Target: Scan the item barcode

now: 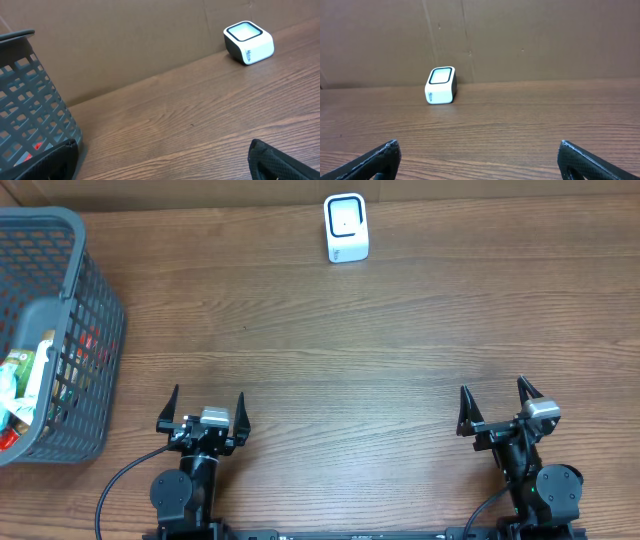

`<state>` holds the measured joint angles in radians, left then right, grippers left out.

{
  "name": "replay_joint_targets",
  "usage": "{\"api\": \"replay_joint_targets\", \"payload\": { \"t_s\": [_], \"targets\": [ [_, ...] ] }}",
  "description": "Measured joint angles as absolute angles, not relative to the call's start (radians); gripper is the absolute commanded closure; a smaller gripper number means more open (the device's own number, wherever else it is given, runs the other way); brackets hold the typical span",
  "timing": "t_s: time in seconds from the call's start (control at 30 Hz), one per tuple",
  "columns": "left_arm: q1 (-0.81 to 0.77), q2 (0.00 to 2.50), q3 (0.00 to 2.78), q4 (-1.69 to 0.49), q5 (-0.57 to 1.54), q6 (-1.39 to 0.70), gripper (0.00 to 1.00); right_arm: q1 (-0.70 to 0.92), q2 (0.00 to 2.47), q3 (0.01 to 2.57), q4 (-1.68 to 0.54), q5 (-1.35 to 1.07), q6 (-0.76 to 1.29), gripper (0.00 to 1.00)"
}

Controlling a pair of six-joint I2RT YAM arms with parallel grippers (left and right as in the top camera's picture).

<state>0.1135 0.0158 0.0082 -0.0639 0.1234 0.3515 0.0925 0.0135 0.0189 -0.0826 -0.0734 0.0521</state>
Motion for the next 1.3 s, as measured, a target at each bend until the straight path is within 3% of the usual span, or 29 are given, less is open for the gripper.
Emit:
{"api": "replay_joint_targets", "payload": {
  "t_s": [1.3],
  "targets": [
    [0.113,0.016,0.008,-0.064,0.123,0.352,0.0,0.093,0.014,0.019,-0.08,-0.007,0.051,0.0]
  ]
}}
